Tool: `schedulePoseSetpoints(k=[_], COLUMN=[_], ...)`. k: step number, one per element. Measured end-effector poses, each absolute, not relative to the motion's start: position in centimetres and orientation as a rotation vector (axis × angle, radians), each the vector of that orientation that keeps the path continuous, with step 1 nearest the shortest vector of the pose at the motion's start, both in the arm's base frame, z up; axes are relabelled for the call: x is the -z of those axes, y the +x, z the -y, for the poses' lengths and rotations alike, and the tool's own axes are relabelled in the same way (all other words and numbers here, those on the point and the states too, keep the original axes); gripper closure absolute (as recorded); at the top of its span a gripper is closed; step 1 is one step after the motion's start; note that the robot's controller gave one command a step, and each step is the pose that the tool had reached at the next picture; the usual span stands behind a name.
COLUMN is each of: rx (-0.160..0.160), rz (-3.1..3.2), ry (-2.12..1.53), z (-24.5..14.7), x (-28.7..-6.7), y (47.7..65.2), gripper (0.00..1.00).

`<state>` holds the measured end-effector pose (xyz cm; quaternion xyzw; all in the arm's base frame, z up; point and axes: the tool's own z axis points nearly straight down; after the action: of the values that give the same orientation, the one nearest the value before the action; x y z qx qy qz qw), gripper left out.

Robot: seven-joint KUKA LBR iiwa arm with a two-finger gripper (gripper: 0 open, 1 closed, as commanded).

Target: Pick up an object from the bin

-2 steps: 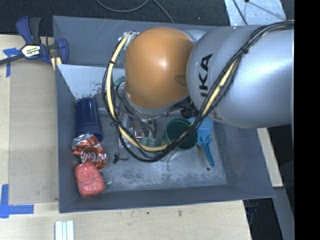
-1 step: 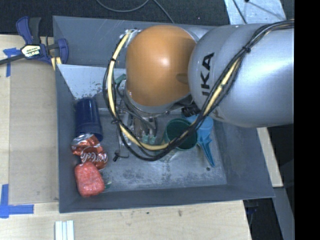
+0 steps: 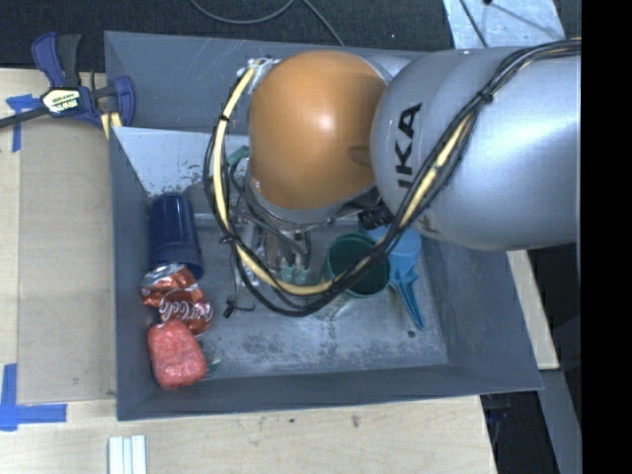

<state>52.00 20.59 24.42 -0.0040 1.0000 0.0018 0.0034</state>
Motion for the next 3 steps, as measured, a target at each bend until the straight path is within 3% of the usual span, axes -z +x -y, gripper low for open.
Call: schedulePoseSetpoints(k=[1,2,3], rx=[-0.009,0.000,-0.012], rz=[-3.127,-3.103,-3.121], ry=[-0.047,-0.491,0.133], z=[-20.3,-21.0,-21.3], x=[-23.2,-20.2,-20.0], y=[52.6,52.3,59.4], gripper=[0.00,0.00,1.00])
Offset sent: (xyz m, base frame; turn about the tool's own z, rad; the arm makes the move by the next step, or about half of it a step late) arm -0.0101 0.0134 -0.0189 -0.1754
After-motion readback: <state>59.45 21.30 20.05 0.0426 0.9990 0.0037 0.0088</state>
